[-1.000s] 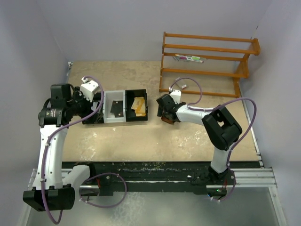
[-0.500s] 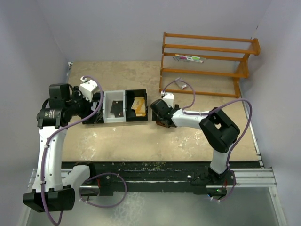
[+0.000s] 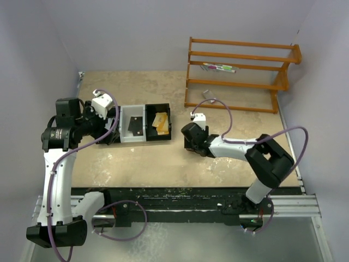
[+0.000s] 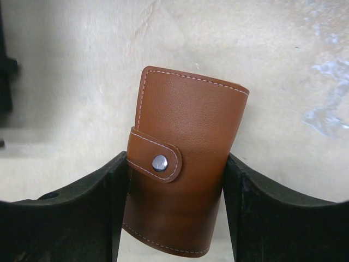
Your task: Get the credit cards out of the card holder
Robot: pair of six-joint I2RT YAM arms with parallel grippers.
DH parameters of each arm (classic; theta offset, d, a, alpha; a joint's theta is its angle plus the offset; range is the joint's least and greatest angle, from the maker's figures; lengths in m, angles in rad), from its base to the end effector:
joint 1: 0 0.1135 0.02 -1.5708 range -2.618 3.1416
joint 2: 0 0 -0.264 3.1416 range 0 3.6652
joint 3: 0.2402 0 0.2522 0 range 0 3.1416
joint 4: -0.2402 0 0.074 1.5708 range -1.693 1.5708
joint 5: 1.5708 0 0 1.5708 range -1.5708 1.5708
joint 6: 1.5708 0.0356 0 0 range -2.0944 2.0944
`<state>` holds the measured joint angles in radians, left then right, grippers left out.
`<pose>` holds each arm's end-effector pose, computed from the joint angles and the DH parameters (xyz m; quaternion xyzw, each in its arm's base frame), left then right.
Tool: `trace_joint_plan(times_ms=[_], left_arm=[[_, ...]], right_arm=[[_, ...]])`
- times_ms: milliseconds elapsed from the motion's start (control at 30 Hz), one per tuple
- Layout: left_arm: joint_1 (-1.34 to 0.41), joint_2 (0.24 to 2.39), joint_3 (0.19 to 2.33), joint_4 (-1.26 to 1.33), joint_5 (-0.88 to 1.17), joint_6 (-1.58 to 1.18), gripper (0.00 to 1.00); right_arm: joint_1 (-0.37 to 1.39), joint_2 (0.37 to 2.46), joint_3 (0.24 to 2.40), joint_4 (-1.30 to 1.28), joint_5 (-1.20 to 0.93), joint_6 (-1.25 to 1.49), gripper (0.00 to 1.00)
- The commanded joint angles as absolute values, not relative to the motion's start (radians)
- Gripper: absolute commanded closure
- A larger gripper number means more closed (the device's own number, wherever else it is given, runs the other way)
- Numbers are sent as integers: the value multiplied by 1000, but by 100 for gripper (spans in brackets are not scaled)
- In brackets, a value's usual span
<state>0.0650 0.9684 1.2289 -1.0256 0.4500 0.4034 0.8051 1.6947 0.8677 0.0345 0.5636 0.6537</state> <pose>0.1688 -0.0045 0.3786 0.2372 0.8692 -0.1110 0.4194 0.2464 0.2288 0.1617 0.0380 0.8942 0.0510 0.4432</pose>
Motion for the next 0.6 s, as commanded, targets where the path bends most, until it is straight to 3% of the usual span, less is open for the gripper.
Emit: trace_joint_plan(times_ms=[0, 267, 567], left_arm=[[69, 962, 1284, -1020, 514, 381, 1], [69, 994, 1335, -1001, 607, 272, 1], [69, 1045, 1472, -1020, 768, 38, 1]], right_arm=[[807, 1527, 817, 42, 521, 515, 43], [835, 1194, 797, 190, 233, 337, 37], [1007, 1288, 1094, 219, 159, 274, 34]])
